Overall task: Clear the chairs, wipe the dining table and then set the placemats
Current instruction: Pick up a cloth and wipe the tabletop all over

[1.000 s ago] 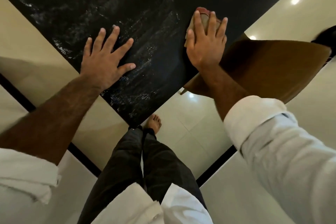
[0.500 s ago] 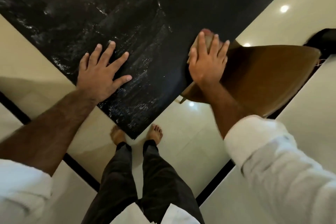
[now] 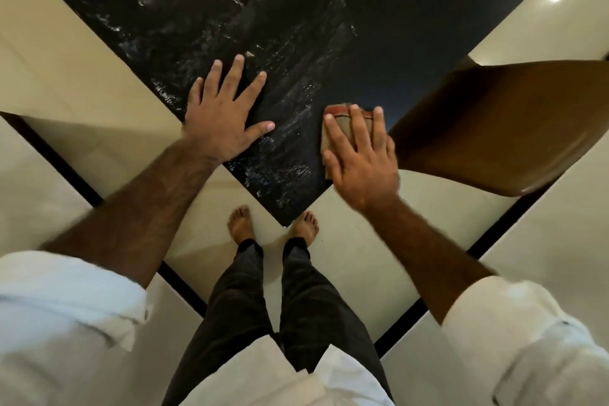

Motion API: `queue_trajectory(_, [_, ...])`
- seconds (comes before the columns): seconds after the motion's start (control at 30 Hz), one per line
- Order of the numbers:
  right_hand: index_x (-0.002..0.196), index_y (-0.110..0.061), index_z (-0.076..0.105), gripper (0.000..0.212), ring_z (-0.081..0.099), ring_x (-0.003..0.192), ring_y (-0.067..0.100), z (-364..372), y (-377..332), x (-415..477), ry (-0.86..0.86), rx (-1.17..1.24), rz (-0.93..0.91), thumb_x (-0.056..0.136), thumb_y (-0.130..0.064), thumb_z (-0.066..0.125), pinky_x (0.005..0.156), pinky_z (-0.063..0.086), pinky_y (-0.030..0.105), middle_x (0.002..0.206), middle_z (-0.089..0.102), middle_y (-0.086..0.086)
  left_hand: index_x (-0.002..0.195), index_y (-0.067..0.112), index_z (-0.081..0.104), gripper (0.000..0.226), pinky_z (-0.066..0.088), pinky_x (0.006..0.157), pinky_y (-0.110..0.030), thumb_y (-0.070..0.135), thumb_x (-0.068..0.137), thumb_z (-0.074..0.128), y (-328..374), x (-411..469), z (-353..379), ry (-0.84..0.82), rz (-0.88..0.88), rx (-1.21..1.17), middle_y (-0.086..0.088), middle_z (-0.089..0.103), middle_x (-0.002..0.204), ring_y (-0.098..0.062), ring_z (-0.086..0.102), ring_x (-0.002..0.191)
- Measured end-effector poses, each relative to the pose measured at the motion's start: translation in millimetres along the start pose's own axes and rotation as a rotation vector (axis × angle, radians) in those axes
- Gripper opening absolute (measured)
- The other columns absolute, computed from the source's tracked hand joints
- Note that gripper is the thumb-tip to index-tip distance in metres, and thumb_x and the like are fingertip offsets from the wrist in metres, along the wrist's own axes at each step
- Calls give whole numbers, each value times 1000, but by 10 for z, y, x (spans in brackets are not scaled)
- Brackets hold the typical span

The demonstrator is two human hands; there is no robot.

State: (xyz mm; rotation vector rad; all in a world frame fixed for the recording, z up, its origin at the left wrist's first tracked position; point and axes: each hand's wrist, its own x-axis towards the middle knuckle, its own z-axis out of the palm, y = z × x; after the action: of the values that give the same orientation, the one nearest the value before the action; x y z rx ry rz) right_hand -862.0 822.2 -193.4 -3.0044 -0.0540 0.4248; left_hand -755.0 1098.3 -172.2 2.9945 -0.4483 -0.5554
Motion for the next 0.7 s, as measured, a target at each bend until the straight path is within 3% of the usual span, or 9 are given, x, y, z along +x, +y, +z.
queue_trajectory(0.17, [174, -40, 12, 68, 5, 167, 51, -304, 409, 968, 112, 31, 237, 112, -65, 19, 126, 28, 71, 183, 12, 10, 174, 47, 6, 89, 13, 135, -66, 85, 99, 34, -98, -64, 73, -34, -23, -23, 0, -10, 185, -37, -3, 171])
queue_trajectory(0.3, [174, -38, 14, 68, 6, 166, 52, -283, 53, 1259, 122, 29, 188, 111, -63, 21, 127, 26, 70, 183, 12, 11, 174, 47, 7, 90, 12, 135, -66, 86, 98, 35, -117, -50, 95, -20, -24, -40, 1, -10, 185, -36, -3, 171])
queue_trajectory(0.47, [175, -43, 10, 66, 0, 168, 45, -122, -69, 505, 63, 8, -35, 114, -64, 25, 129, 25, 66, 184, 6, 5, 174, 48, 9, 92, 13, 134, -65, 87, 96, 38, -58, -46, 40, -27, -40, -66, 3, -9, 186, -35, -2, 171])
queue_trajectory(0.57, [174, -45, 8, 66, -2, 169, 43, -109, 172, 421, 38, 1, 30, 114, -65, 26, 128, 24, 65, 185, 5, 2, 174, 49, 8, 92, 12, 135, -65, 88, 94, 34, -49, -66, 46, -37, -49, -78, 4, -10, 185, -34, -3, 171])
queue_trajectory(0.7, [173, -41, 20, 64, 8, 166, 50, -308, 349, 1308, 126, 40, 196, 112, -62, 28, 124, 32, 69, 181, 19, 8, 174, 51, 6, 93, 10, 135, -64, 90, 92, 27, -87, -42, 31, -48, -70, -88, 6, -13, 185, -32, -6, 171])
